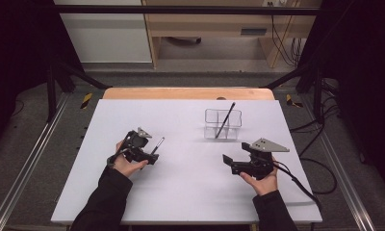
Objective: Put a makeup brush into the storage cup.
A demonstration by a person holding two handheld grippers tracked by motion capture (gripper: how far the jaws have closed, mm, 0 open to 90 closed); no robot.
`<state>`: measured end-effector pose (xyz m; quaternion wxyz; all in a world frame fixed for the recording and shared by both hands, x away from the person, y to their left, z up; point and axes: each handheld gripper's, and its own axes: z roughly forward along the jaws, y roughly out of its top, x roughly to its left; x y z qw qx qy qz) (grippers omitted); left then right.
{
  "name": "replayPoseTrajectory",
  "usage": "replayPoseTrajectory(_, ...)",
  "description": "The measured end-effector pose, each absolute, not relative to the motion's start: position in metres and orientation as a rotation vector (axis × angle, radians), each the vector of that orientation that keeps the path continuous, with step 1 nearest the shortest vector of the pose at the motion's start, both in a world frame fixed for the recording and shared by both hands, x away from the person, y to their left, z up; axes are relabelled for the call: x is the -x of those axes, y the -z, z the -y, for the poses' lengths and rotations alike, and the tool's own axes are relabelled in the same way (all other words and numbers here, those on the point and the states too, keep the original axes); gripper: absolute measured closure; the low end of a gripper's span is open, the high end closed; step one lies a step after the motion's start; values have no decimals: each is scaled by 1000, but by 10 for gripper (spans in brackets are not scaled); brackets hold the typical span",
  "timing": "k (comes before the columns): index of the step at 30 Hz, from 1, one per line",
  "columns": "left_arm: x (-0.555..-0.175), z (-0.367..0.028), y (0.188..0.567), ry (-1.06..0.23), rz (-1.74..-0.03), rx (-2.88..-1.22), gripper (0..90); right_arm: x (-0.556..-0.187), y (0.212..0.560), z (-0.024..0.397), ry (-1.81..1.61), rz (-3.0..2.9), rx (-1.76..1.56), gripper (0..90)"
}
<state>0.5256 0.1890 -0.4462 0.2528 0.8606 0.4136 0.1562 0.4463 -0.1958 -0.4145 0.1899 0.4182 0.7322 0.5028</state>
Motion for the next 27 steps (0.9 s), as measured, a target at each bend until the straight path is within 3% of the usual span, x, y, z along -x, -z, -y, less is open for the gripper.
replayPoseTrajectory(7, -532, -188, 454, -375, -1146, -2360, 326, -447, 416, 194, -1408, -2066, -1179, 124)
replayPoseTrajectory(14, -535, -187, 457, -319, -1162, -2370, 485, -447, 416, 194, -1403, -2072, -1180, 125)
replayPoseTrajectory(27, -533, -178, 455, -307, -1164, -2411, 683, -447, 417, 194, -1403, -2073, -1180, 125)
